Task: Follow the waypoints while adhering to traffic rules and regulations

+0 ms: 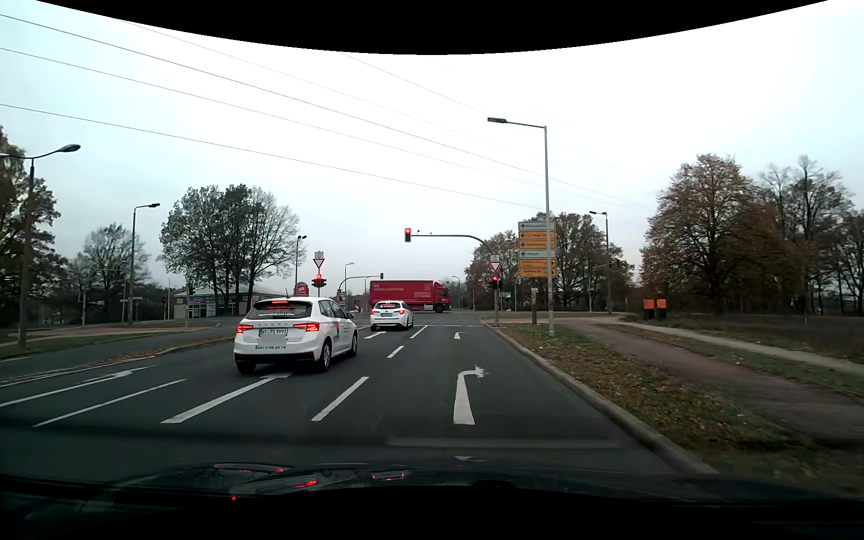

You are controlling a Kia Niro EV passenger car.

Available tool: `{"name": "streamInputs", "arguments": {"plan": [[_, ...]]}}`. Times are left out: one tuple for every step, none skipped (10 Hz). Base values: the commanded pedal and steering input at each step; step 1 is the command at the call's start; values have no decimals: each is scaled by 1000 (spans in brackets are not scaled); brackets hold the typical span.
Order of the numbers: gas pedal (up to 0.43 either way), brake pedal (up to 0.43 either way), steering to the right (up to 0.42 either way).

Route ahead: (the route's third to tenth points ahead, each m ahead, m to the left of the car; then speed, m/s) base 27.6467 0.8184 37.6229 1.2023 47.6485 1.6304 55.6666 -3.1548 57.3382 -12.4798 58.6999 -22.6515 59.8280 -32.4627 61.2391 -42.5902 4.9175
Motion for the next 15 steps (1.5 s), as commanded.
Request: {"name": "streamInputs", "arguments": {"plan": [[28, 0, -3], [28, 0, 1], [28, 0, 2], [28, 0, 2], [28, 0, 2], [28, 0, 2], [28, 0, 2], [28, 0, 2], [28, 0, 2], [28, 0, 2], [28, 0, 1], [28, 0, 0], [28, 0, 0], [28, 0, 0], [28, 0, -2]]}}
